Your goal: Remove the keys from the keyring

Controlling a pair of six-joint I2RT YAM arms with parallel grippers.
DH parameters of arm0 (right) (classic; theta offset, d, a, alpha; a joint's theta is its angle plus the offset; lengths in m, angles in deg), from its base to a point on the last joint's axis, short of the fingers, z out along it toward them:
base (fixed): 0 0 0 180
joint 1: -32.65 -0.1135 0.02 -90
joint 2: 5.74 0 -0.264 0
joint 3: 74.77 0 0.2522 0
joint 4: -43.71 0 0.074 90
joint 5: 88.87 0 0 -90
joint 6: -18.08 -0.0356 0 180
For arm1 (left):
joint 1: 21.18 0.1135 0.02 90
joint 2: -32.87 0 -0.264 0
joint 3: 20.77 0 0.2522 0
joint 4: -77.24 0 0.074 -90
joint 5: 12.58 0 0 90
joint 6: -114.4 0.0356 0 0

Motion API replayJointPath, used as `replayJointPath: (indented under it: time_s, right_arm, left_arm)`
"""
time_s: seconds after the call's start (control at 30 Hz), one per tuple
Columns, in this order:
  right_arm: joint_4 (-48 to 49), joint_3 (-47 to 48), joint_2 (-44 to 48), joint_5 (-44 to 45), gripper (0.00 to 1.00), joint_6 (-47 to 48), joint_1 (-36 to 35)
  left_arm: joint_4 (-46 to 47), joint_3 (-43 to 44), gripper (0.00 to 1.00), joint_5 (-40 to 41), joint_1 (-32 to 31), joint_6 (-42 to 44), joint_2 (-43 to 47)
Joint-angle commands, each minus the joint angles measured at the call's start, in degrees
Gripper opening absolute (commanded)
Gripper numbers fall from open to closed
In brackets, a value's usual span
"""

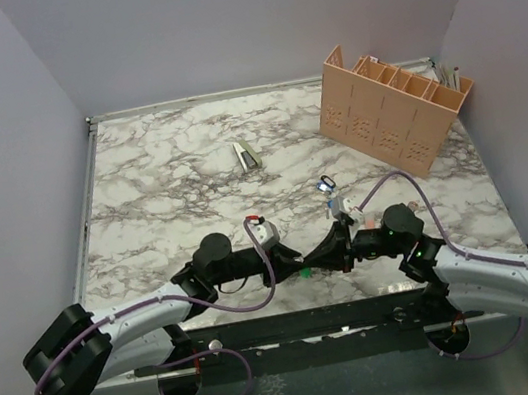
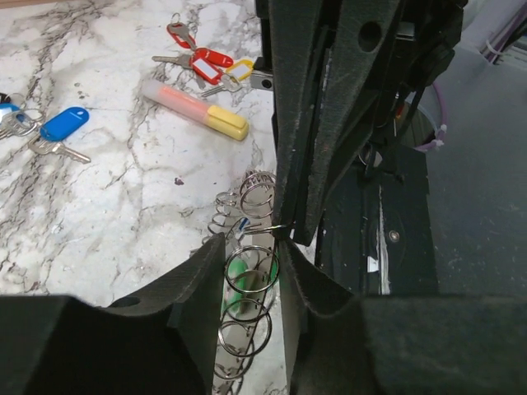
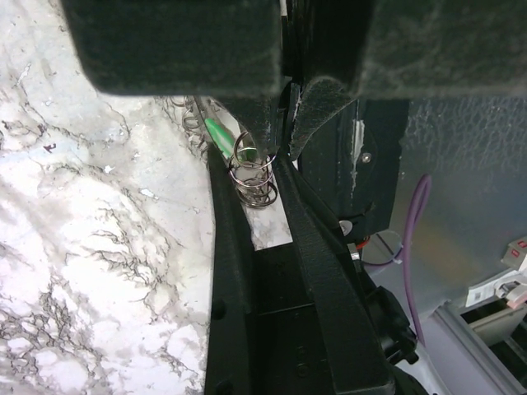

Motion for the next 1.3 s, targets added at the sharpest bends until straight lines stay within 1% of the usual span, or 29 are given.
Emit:
replayJointPath:
  time_s: [0.0,0.07,0.13,0.27,0.33,0.47,0.5,0.57,0.6,0.63,0.67,0.83,0.97,1.07,1.27]
  right_arm:
    - [1.86,2.15,-1.11,-2.63,0.01,-0.67,-0.28]
    - [1.43,2.16,-0.86,-1.49,0.01,-0.7,-0.23]
    - [0.59,2.16,-0.21,-0.15,0.01,-0.68,-0.23]
    - [-0.86,2.16,1.27,1.01,0.01,-0.87,-0.28]
    - [-1.06,2.01,1.91,0.59,0.01,-0.96,-0.28]
    - [-0.23,1.47,2.22,-0.49,0.01,-1.22,-0.28]
    - [-0.11,1.46,2.14,-0.62,0.01,-1.29,-0.27]
    - [0.04,1.45,2.13,-0.61,0.01,-1.41,-0.27]
    - [0.08,1.45,2.31,-0.48,0.01,-1.42,-0.28]
    - [0.01,1.41,2.58,-0.21,0.01,-1.4,-0.28]
    - [-0.08,1.33,2.91,0.13,0.01,-1.34,-0.23]
    - [-1.56,1.34,4.94,1.39,0.01,-0.53,-0.23]
    - [-2.64,2.51,4.91,0.84,0.01,0.03,-0.28]
    - [-5.66,4.75,4.13,-0.44,0.01,1.0,-0.28]
    - [-10.97,8.93,3.07,-3.14,0.01,1.95,-0.28]
  left_arm:
    - [5.08,-0.03,0.25,-3.33,0.02,-0.01,-0.29]
    - [5.53,-0.39,0.14,-2.76,0.02,-0.17,0.13]
    - [5.76,-0.78,0.08,-1.91,0.02,-0.32,0.86]
    - [6.05,-1.78,0.0,1.34,0.0,-0.69,2.57]
    - [6.13,-2.13,0.0,2.09,0.01,-0.83,3.04]
    - [6.53,-2.43,0.1,1.94,0.02,-1.05,3.37]
    - [6.57,-2.49,0.16,1.91,0.02,-1.05,3.3]
    - [6.58,-2.73,0.36,2.13,0.02,-0.93,3.48]
    - [6.58,-2.84,0.43,2.16,0.02,-0.77,3.7]
    - [6.58,-3.0,0.49,2.17,0.02,-0.64,3.94]
    - [6.58,-3.12,0.52,2.17,0.02,-0.41,4.22]
    - [6.52,-4.14,0.57,2.66,0.02,1.5,6.15]
    - [6.58,-4.73,0.59,2.01,0.02,4.72,7.04]
    - [6.58,-4.65,0.61,0.28,0.01,8.03,7.58]
    - [6.58,-3.62,0.63,-3.93,0.02,13.6,7.39]
